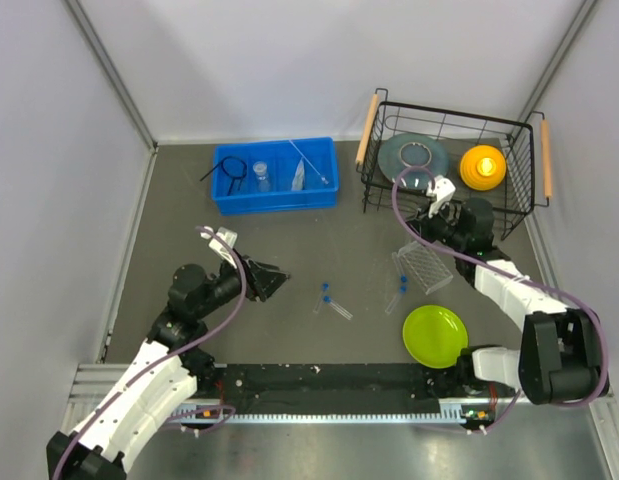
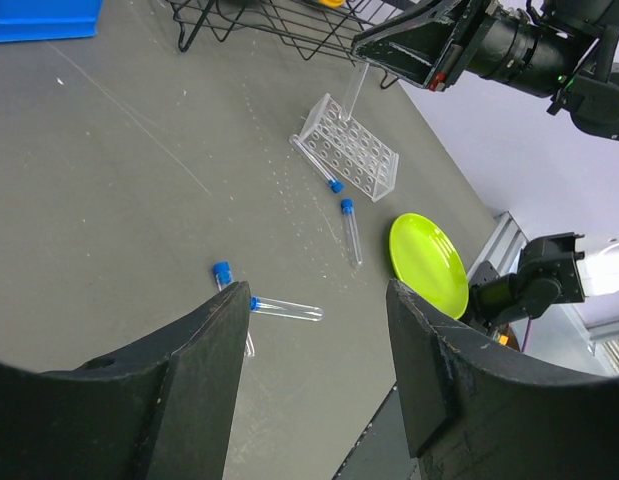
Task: Organize the chemistry lab equipment
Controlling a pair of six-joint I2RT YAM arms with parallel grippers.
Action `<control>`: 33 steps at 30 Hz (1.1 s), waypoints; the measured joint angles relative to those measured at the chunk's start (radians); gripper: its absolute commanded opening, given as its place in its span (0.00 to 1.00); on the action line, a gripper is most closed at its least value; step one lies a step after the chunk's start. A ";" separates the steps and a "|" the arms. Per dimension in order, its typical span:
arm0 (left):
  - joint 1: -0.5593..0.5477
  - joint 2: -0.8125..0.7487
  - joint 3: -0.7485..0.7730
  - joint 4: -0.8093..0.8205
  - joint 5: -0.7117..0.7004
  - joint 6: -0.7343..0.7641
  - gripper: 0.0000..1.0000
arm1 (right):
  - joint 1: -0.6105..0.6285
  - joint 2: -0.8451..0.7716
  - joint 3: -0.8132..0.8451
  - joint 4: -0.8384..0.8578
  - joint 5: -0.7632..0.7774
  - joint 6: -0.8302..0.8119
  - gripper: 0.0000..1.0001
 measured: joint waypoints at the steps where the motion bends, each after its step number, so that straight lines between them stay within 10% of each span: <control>1: 0.000 -0.006 -0.006 0.003 -0.007 -0.001 0.62 | -0.001 0.005 0.000 0.004 0.006 0.000 0.13; 33: 0.000 -0.053 -0.081 0.050 -0.060 -0.032 0.63 | -0.003 0.125 -0.012 0.052 0.027 0.001 0.15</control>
